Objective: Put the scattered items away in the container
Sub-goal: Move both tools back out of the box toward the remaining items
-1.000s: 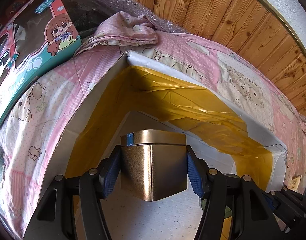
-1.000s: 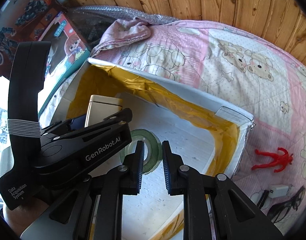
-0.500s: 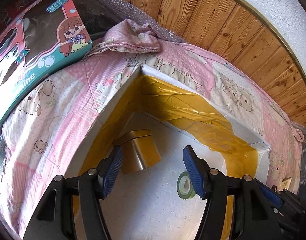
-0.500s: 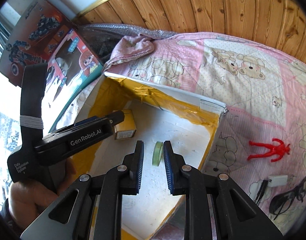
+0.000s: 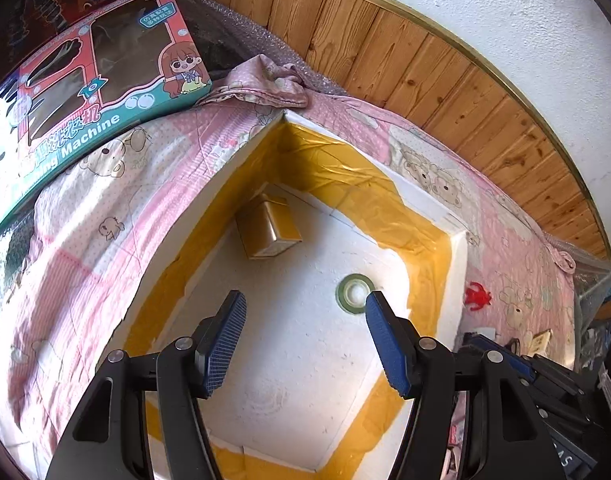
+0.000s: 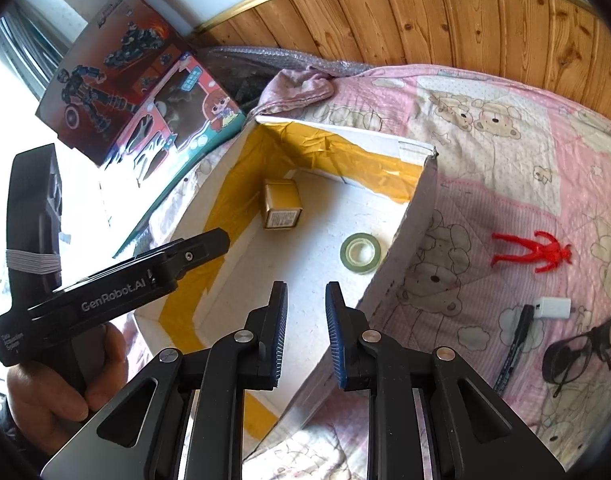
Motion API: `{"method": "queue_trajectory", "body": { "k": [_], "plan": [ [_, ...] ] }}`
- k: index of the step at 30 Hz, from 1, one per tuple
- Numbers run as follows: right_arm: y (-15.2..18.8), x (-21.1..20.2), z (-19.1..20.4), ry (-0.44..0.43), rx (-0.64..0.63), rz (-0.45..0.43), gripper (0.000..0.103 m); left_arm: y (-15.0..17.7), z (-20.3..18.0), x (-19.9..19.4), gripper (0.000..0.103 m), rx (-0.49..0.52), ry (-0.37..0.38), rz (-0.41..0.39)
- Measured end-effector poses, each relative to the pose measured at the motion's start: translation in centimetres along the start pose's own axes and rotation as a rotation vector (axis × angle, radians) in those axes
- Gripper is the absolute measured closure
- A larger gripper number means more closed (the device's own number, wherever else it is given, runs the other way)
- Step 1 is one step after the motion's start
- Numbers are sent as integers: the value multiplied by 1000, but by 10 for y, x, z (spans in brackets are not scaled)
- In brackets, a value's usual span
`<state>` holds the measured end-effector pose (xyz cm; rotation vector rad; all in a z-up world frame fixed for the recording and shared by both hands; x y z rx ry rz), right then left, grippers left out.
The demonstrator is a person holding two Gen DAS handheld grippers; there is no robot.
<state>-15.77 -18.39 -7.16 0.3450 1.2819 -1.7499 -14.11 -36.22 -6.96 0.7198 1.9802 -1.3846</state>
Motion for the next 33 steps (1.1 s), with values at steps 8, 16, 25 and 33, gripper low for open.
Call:
{"method": "queue_trajectory", "body": {
  "k": [8,16,25,33],
  "plan": [
    [31,-37,1,0,10,-18,81,40,-29,-44,40,60,53,-7],
    [64,-79,-21,26,61,-42,80,75,-60,-68,40,108,99,18],
    [114,-130,-86,125,192,-66,80,115,-107,-76,40,190,169,71],
    [161,-164,-150,244,326,-62,80,156,-147,-61,40,273,222,151]
  ]
}}
Point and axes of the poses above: each gripper's, at about its wrist camera, not at the fingertips, and x roughly the way its jaws point, z to its left, y to its underside, the point moved 2 cm from there along x, roughly the way its jaws point, and after that the axes turned 15 degrees about -z, right-handed, at the moved point
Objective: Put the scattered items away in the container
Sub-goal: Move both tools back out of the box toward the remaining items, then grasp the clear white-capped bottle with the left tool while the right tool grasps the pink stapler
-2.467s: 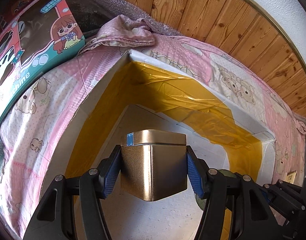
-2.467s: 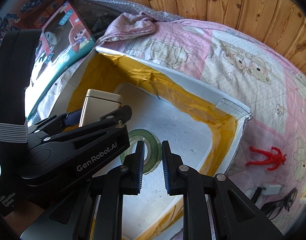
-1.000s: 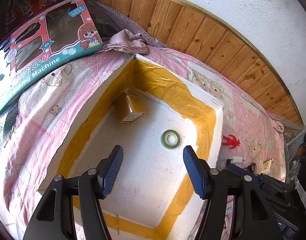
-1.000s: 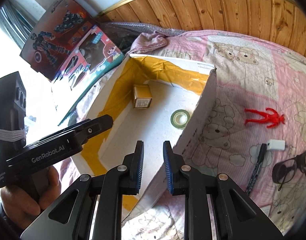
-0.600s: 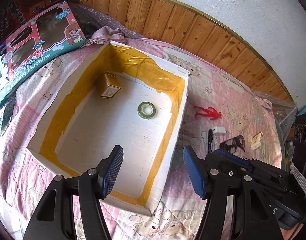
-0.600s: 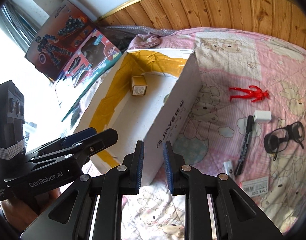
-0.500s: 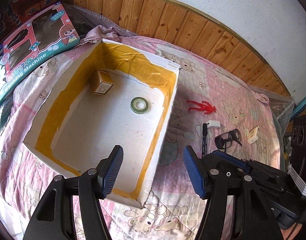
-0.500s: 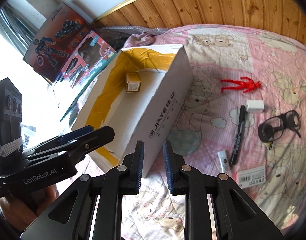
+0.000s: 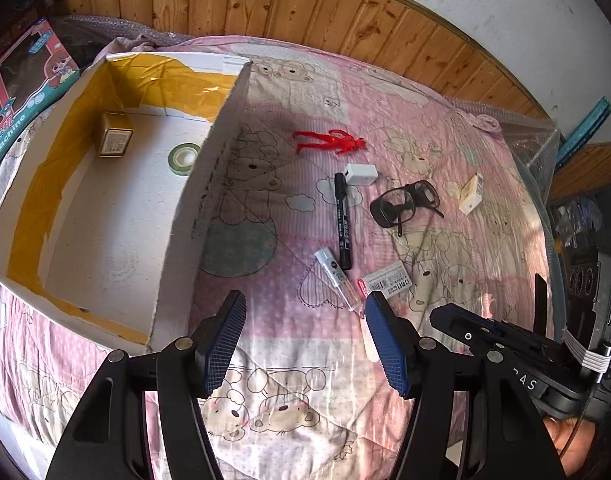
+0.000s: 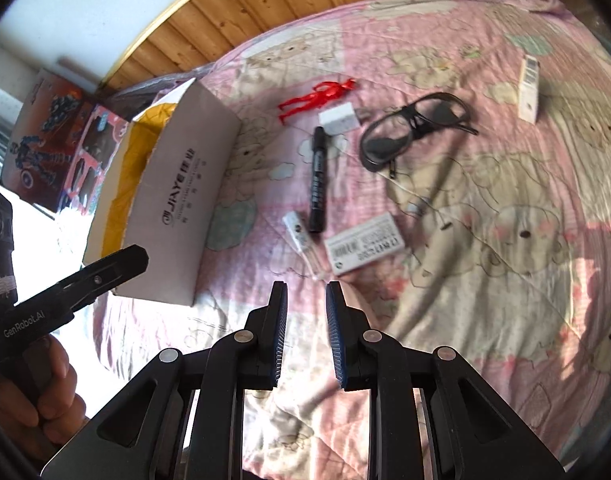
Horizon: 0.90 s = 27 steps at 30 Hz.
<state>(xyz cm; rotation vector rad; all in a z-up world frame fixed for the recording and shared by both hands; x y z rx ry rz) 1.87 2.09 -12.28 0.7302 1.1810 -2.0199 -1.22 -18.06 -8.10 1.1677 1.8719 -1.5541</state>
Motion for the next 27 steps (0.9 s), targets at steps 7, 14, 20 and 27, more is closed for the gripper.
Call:
{"method": "queue_trajectory", "body": {
  "k": [7,14,20,27],
  "plan": [
    [15,-1,-33,47,67,11,80,15,-28,38,40,48,24,66],
    [30,24,-22,26,-35,65,71,29,-34,85,40,25,9,142],
    [39,57,-29,5,-69,96,70,32,-30,116,40,23,-44,166],
    [41,65,-11,-110,-92,95,71,32,-13,126,40,-10,-76,179]
  ]
}}
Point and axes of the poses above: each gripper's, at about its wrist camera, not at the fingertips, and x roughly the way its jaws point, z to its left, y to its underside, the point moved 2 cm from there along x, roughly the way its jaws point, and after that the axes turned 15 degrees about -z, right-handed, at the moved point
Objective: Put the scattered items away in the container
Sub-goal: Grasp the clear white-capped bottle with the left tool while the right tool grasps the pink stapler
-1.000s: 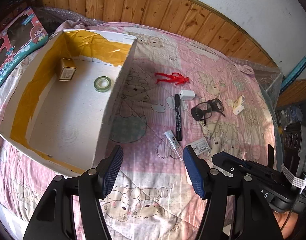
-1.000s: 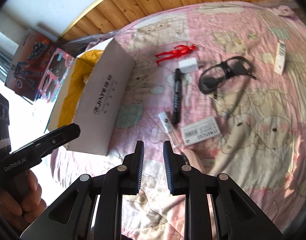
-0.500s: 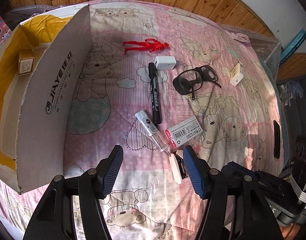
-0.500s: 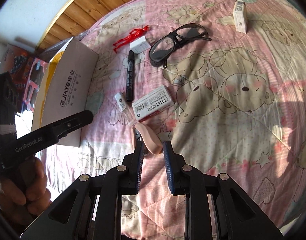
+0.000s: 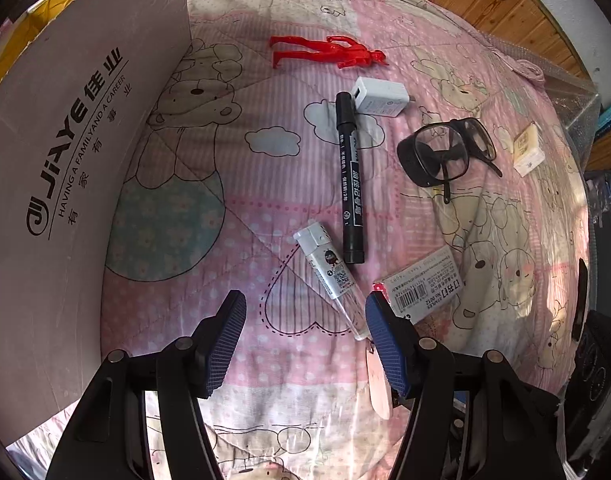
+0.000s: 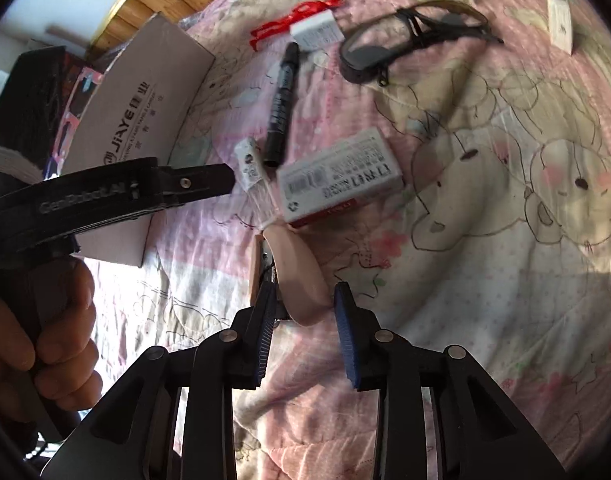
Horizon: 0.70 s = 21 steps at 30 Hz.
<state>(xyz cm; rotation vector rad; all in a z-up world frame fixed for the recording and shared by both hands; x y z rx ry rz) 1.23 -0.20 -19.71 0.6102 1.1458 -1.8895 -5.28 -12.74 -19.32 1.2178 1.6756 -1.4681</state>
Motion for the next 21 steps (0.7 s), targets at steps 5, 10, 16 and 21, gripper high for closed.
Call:
{"method": "queue_trajectory", "body": {
  "k": [5,10,16,21],
  "plan": [
    [-2,0,25,-53,-63,-28,64,-7,13,-2,40,-39,0,-13],
    [8,20,20,-43,-47,24,60,-12,10,5,40,-25,1,-7],
    [6,0,39,-31,-111,-30,60,-20,18,1,40,-52,1,-18],
    [12,11,41,63,-161,-11,62,-30,36,-9,40,-93,-8,-42]
  ]
}}
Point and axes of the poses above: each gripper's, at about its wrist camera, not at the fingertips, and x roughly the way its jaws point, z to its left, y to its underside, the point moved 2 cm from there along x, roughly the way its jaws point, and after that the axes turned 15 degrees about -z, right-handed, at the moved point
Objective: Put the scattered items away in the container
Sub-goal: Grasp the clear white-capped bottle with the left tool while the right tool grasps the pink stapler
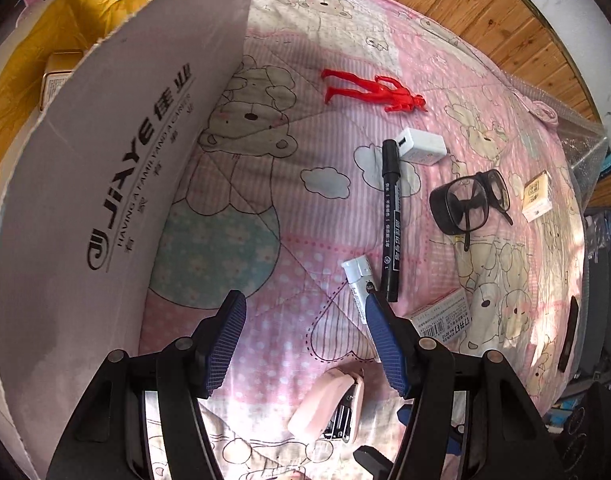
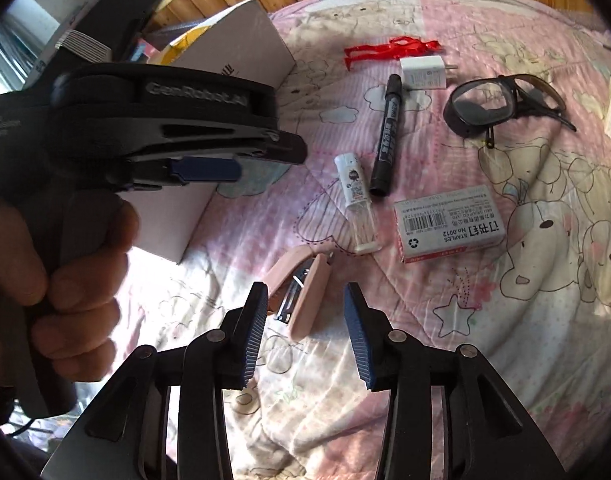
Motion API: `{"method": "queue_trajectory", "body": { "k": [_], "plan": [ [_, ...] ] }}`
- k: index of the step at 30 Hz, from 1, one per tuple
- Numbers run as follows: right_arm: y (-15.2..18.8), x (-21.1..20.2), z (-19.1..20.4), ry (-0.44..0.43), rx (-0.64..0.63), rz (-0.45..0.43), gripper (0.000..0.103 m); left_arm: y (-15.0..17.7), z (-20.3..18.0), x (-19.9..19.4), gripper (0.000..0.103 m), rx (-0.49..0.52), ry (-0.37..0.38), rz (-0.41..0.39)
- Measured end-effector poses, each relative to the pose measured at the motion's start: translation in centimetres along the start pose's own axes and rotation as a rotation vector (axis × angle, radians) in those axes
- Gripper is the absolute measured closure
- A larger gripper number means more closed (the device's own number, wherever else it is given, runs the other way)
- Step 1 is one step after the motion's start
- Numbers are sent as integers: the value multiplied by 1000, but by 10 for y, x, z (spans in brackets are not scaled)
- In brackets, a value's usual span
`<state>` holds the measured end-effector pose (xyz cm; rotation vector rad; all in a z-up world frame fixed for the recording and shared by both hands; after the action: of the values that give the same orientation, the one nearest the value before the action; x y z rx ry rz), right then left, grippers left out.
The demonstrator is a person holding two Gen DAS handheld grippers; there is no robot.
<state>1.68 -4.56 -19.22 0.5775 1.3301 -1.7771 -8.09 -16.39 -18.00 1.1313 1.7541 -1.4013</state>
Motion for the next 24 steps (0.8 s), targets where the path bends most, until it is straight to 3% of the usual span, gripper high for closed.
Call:
{"method": "queue_trajectory", "body": {
  "k": [3,6,9,11,13,15,19,24],
  "plan": [
    [8,-6,-23,60,66,14,63,-1,6,-3,40,-7,-2,-2],
    [10,-17,-37,34,140,6,63,1,6,-5,40,-12,10,-4],
    [5,-27,-32,38,121,-16,61,4,2,-4,40,-10,22,3],
    [3,-29,-23,-31,141,-22,60,4,1,-4,40,-10,23,3],
    [3,-17,-4,-54,81,-1,61,2,2,-5,40,-17,25,-2],
    [11,-7,3,0,34,30,65,2,3,-7,40,-14,21,-6],
    [18,-20,-22,69,99,23,64,0,3,-7,40,-13,28,-12],
    [27,-34,-31,74,132,29,65,3,4,-7,40,-16,30,-7]
  ]
}}
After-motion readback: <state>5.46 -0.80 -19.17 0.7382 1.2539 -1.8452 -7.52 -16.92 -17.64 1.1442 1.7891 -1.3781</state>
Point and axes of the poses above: each gripper's, at about its wrist camera, not at the fingertips, and x roughly the way its jaws point, z to its left, y to its underside, the point moved 2 cm from there along x, roughly the way its jaws point, and after that the axes turned 15 degrees about -z, right-handed, at the moved point
